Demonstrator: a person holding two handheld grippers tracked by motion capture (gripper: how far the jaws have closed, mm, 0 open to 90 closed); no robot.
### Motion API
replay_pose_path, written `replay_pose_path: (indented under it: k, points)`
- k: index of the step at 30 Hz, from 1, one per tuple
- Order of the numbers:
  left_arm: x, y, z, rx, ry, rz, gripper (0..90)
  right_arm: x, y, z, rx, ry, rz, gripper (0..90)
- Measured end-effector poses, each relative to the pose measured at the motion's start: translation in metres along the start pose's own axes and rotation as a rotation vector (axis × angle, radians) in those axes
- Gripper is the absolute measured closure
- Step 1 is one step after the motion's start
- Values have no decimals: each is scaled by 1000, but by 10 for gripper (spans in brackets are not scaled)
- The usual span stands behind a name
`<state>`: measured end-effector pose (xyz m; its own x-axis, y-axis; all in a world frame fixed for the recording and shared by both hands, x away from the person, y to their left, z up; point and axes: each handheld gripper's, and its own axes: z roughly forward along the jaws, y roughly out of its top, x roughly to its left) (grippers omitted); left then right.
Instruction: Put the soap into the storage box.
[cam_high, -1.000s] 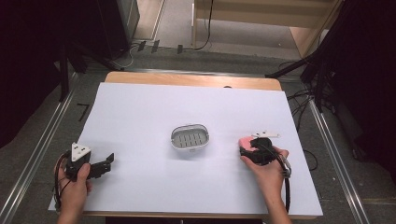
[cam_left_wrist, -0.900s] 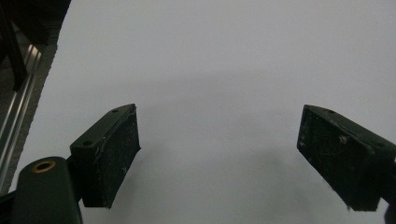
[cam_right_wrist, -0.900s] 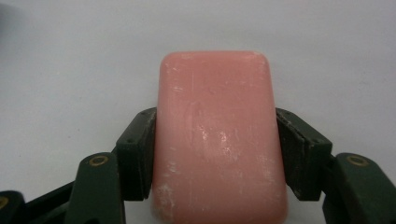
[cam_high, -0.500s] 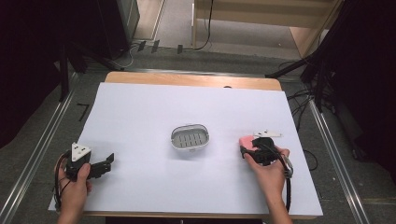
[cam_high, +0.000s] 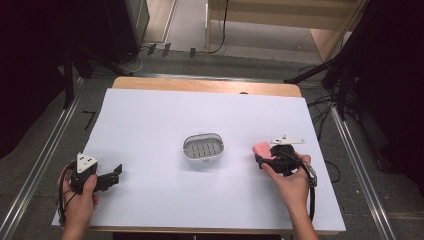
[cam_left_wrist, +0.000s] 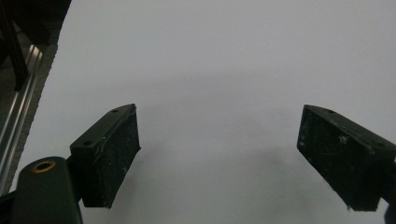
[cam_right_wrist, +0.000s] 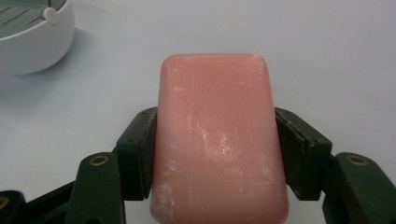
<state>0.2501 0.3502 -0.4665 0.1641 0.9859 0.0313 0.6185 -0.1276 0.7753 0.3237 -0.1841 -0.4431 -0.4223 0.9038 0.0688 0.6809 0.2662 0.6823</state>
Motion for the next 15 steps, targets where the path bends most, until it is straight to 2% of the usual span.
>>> replay_pose_path:
  k: [6, 8, 15]
  points:
    - [0, 0, 0, -2, 1, 0, 138, 9, 6, 1, 2, 46, -42, 383]
    - [0, 0, 0, -2, 1, -1, 138, 10, 7, 1, 6, 56, -41, 383]
    - [0, 0, 0, -2, 4, 1, 138, 23, 16, -1, 2, 105, -125, 383]
